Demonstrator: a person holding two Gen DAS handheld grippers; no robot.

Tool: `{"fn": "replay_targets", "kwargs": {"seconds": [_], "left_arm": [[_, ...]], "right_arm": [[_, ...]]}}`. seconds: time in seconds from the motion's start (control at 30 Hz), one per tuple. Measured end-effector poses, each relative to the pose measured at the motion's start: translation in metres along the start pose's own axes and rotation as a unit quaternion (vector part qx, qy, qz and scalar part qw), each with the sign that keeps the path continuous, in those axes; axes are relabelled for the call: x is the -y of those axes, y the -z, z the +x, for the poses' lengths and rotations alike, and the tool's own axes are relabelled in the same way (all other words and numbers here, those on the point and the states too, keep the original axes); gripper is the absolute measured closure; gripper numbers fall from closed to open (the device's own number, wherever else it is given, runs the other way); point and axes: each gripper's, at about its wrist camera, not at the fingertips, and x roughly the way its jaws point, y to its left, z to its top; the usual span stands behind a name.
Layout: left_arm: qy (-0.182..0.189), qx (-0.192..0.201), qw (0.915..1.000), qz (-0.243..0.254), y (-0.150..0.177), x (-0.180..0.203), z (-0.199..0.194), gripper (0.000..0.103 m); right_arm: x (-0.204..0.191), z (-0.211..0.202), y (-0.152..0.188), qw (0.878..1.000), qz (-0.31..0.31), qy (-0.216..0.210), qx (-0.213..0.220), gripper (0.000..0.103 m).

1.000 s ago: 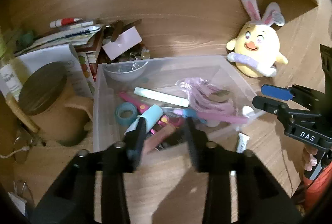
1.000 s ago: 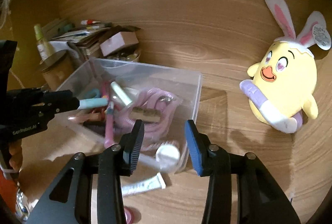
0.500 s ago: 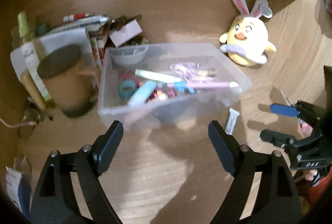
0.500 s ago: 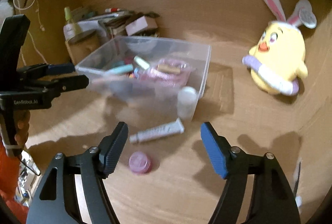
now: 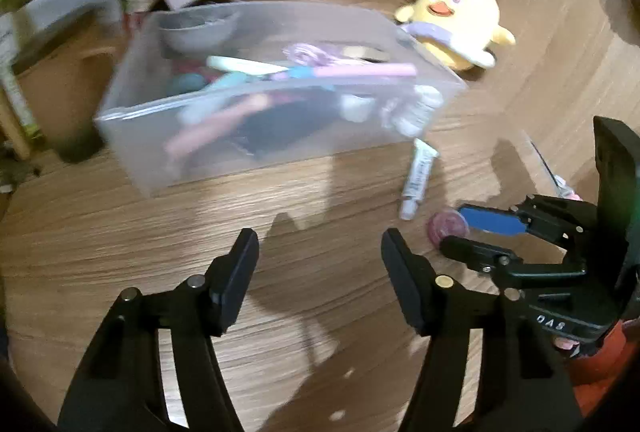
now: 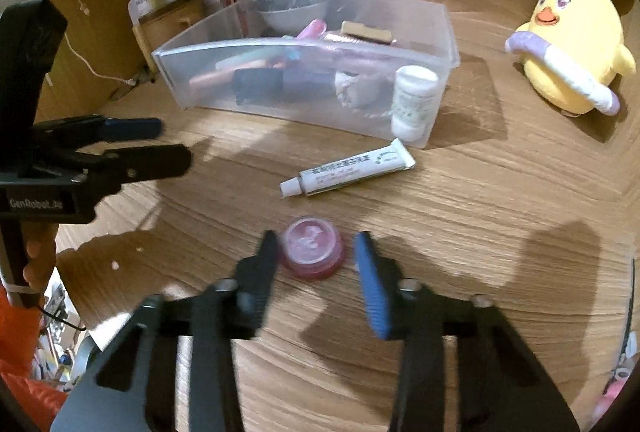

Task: Organize objects
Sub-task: 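Grasp the toothpaste tube with the left tool while the right tool grasps the pink jar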

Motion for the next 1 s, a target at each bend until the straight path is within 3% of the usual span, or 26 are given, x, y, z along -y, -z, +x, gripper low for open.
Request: {"fn": "replay_targets", "kwargs": {"seconds": [0.27,0.37,0.43,0.57,0.6,0.63,0.8,1.0], "left_arm": [[0.014,-0.010,0.9981,0.059,-0.016,0.045,0.023,0.040],[0.013,-0.024,0.9964,0.081,-0.024,0.060,0.038,0.049],[0.016,-0.036,0.9950,0.092,-0.030,0.068,0.049,0.050],[0.015,-0.041,0.9936,0.104,-0.037,0.077,0.063,0.071],[0.016,-0.042,0.9931,0.108,-0.038,0.078,0.065,0.084],[0.017,-0.044,0.9928,0.110,-0.038,0.079,0.066,0.088],[-0.004,-0.026,0.9930,0.115,-0.026,0.077,0.053,0.088],[-0.012,0.013,0.9972,0.072,-0.009,0.051,0.014,0.088]], "right_arm": [[0.023,-0.024,0.002,0.999,0.021,0.025,0.030,0.073],[0.041,-0.034,0.002,0.998,0.042,0.034,0.039,0.073],[0.051,-0.039,0.003,0.997,0.055,0.039,0.047,0.073],[0.062,-0.045,0.003,0.995,0.067,0.044,0.053,0.073],[0.063,-0.045,0.003,0.995,0.069,0.044,0.055,0.073],[0.064,-0.046,0.003,0.995,0.070,0.044,0.057,0.073],[0.061,-0.047,-0.001,0.995,0.069,0.038,0.063,0.073],[0.047,-0.046,-0.006,0.996,0.056,0.024,0.069,0.073]]}}
